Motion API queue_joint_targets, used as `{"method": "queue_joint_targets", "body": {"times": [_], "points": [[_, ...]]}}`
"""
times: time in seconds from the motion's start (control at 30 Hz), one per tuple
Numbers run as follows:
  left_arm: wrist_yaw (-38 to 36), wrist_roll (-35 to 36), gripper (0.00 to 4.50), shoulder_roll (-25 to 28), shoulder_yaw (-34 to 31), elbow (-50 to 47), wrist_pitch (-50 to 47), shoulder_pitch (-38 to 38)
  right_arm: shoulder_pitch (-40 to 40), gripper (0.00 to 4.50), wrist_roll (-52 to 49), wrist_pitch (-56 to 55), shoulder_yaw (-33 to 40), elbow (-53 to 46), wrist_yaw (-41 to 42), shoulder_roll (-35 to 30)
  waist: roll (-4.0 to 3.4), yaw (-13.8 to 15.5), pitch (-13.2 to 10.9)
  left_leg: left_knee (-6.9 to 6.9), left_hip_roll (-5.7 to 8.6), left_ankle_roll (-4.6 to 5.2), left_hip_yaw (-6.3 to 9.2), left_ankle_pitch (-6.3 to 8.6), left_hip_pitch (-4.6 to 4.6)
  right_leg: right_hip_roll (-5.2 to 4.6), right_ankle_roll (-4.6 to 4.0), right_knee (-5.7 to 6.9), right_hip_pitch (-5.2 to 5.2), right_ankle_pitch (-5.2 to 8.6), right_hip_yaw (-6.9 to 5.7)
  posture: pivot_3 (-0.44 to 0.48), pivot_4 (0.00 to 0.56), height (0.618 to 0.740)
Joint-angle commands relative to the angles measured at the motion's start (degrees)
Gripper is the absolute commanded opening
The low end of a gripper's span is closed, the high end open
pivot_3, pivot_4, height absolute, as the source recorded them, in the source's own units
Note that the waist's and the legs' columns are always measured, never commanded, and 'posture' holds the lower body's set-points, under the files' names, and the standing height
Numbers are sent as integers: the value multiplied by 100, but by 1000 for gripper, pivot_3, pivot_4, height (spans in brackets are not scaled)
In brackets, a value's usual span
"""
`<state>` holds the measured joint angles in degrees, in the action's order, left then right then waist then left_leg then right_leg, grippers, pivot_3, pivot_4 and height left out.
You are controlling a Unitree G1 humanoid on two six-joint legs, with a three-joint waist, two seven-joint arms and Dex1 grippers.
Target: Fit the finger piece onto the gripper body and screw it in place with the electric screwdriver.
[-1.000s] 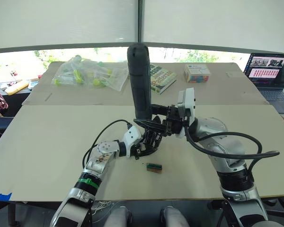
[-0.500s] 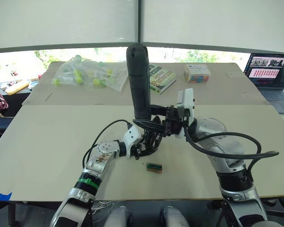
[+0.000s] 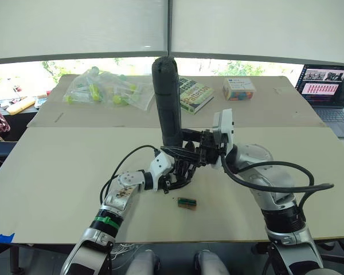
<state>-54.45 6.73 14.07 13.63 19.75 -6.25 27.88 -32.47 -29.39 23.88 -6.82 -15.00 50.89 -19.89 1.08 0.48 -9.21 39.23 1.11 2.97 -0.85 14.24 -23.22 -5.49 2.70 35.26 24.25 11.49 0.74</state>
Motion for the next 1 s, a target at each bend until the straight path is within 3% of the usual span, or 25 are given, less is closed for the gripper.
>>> {"method": "queue_joint_targets", "body": {"times": [0.03,1.0], "points": [[-115,-76,2318,1,209,133,-151,-169,40,1905,43,-135,40,64,-88,61,0,-1,0,0,0,0,0,0,1,0,0,0,0,0,0,0,150,740],[-114,-77,2318,19,198,131,-195,-187,553,1905,360,-128,-385,418,-198,-128,0,-15,123,-25,-1,0,0,1,33,1,0,-13,-23,1,1,0,150,740]]}}
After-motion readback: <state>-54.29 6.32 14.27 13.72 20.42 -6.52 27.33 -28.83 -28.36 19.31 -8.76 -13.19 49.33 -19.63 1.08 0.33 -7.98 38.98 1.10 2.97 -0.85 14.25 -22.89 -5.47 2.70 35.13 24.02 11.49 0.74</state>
